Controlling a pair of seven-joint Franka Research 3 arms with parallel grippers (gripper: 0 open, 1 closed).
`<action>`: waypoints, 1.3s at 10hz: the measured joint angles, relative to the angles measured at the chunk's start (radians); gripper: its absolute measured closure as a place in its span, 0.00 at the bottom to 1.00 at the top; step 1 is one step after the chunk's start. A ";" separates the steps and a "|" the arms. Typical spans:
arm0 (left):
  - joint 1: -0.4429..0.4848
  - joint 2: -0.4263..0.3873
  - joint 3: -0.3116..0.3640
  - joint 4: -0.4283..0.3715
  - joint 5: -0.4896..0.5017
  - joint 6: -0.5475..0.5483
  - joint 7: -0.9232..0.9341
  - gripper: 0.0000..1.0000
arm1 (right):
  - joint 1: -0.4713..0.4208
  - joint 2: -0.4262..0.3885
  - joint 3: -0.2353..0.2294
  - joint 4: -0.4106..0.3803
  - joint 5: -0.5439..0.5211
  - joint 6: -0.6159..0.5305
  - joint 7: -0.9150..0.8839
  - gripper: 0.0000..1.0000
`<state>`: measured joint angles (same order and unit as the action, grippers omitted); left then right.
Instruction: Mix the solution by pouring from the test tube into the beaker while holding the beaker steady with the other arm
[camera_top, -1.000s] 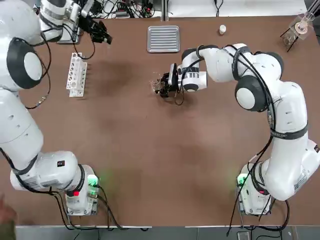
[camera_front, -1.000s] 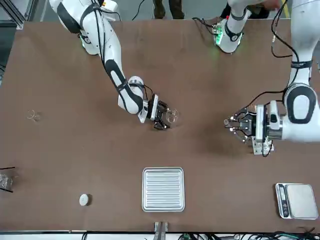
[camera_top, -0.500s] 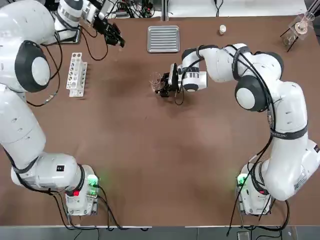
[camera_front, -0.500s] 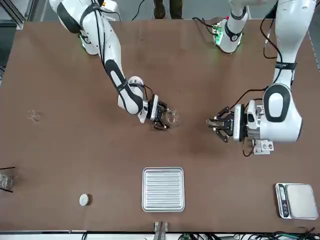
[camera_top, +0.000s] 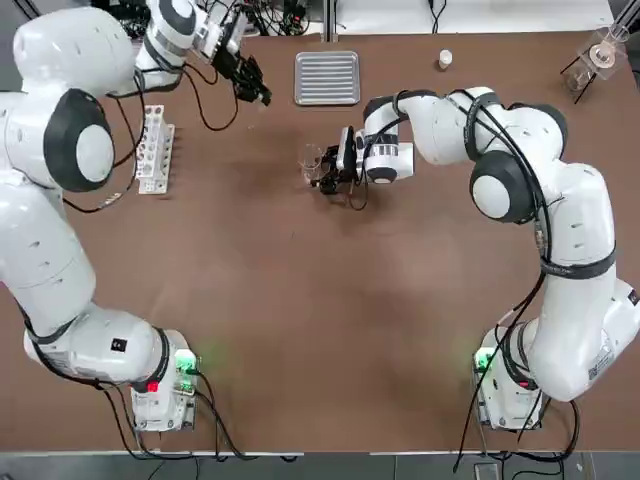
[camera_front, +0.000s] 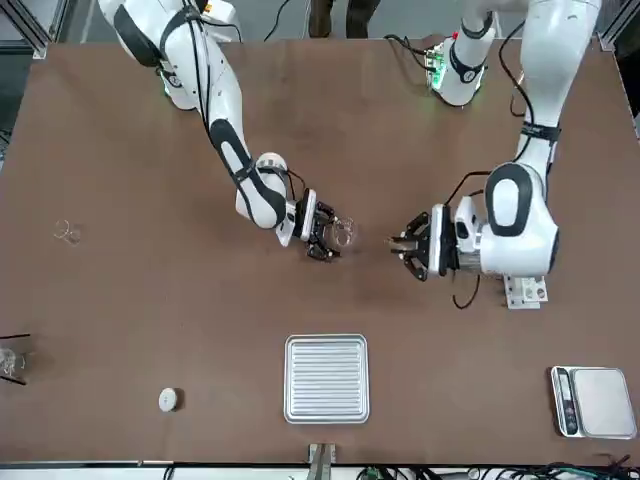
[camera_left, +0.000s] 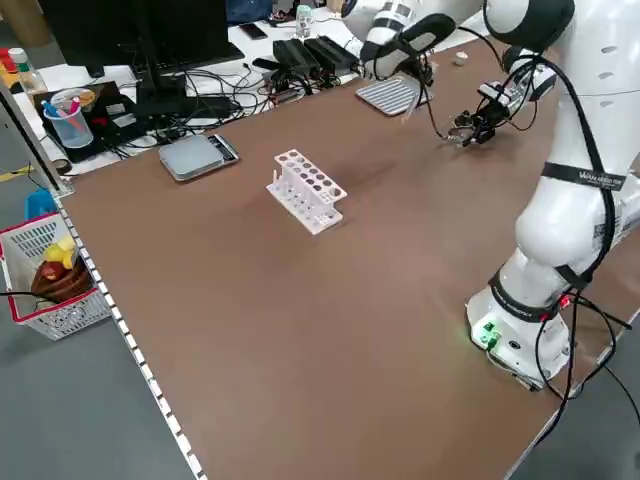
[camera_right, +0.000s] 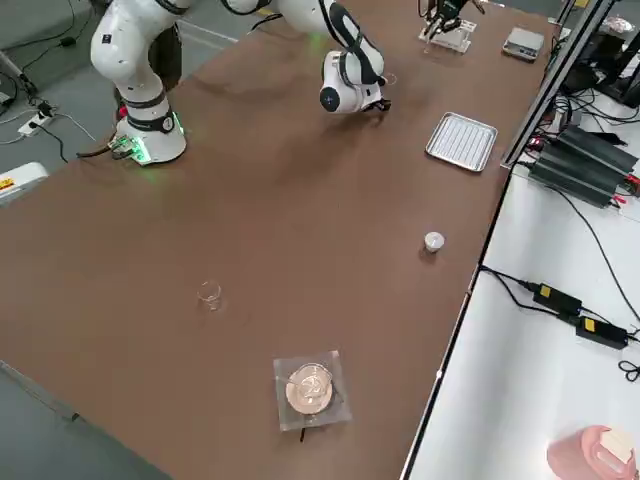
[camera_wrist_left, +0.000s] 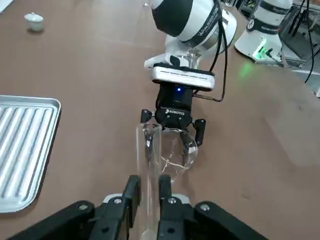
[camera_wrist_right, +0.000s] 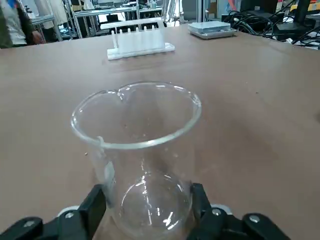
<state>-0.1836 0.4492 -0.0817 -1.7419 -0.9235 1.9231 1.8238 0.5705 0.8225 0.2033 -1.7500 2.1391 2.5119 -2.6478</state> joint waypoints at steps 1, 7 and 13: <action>-0.020 0.000 0.000 -0.005 0.000 0.014 0.000 0.79 | 0.000 0.000 0.000 0.000 0.000 0.000 0.000 0.25; -0.138 0.004 0.004 -0.016 0.063 0.144 -0.084 0.79 | 0.000 0.000 0.000 0.000 0.000 0.001 0.000 0.25; -0.362 0.011 0.161 -0.064 0.065 0.215 -0.180 0.79 | 0.000 0.000 -0.001 0.000 0.000 0.001 0.000 0.25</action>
<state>-0.5453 0.4598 0.0790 -1.8056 -0.8590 2.1381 1.6440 0.5702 0.8225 0.2027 -1.7500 2.1391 2.5133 -2.6479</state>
